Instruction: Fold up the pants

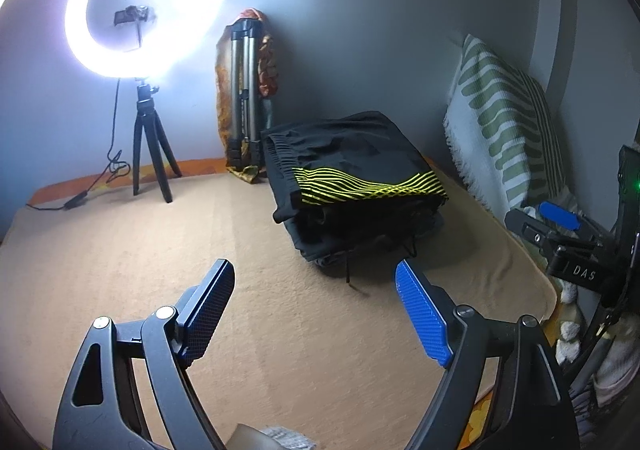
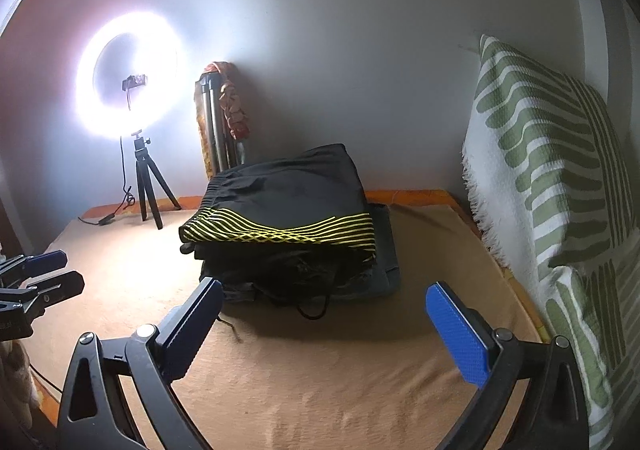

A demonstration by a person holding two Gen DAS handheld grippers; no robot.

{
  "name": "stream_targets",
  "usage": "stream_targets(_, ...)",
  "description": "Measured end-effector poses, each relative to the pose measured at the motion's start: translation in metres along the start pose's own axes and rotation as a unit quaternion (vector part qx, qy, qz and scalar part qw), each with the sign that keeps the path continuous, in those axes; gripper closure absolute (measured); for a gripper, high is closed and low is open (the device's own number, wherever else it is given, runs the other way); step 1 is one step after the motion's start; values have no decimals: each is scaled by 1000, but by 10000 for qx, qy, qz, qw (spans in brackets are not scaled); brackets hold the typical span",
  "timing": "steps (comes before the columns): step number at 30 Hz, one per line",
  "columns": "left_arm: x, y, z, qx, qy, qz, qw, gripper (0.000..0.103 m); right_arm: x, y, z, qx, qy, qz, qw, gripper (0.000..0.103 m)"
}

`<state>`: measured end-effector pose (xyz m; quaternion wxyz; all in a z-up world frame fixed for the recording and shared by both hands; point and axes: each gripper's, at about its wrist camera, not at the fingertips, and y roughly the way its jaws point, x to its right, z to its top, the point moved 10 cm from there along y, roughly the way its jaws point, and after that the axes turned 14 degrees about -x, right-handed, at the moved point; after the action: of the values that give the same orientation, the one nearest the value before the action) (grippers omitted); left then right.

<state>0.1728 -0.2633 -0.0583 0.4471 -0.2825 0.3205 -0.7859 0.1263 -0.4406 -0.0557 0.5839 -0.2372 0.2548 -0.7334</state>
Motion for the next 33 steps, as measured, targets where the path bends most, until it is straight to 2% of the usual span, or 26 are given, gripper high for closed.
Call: stream_targets(33,-6,-13,-2,29,-178,-18,9998,19,-14,1,4,32,-121,51,9999,0)
